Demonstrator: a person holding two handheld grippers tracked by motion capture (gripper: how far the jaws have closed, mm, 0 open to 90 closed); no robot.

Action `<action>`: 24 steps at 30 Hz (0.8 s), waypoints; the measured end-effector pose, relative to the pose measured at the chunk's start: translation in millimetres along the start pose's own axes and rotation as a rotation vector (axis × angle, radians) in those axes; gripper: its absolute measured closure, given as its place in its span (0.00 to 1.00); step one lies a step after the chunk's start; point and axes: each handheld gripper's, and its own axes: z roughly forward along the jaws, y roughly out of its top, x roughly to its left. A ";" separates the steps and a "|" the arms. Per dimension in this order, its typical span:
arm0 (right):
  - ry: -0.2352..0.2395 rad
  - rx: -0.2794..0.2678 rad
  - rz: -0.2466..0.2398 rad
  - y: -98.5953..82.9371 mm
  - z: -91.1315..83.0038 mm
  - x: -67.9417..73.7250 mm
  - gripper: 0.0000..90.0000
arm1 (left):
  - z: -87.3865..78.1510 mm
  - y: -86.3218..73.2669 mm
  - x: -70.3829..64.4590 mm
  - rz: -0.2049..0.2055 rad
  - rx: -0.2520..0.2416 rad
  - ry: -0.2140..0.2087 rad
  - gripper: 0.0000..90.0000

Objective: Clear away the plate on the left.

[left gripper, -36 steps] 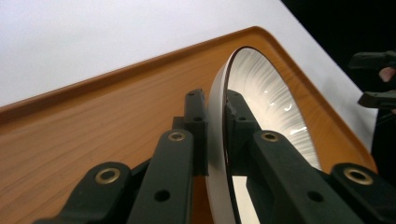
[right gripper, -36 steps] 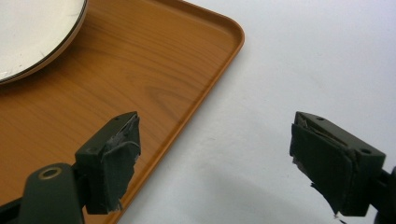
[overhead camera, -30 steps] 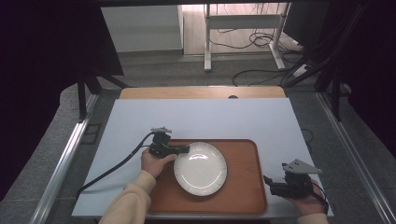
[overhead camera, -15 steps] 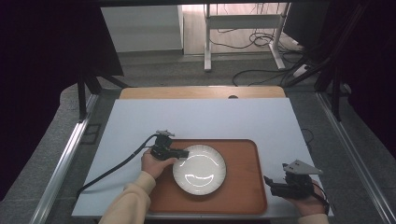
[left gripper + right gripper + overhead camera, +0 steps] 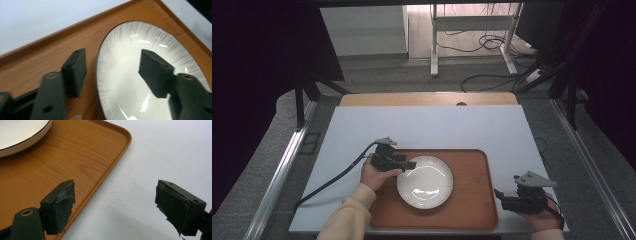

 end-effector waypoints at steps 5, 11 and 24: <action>0.003 0.002 -0.004 1.0 1.7 1.0 0.19 | -9.2 1.1 -6.4 0.018 -0.046 0.002 0.36; 0.010 0.003 -0.009 2.3 3.7 0.9 0.19 | -25.5 2.1 -15.2 0.050 -0.092 0.041 0.33; 0.015 0.003 -0.013 2.3 4.2 1.2 0.19 | -54.7 -5.0 -28.7 0.140 -0.057 0.173 0.31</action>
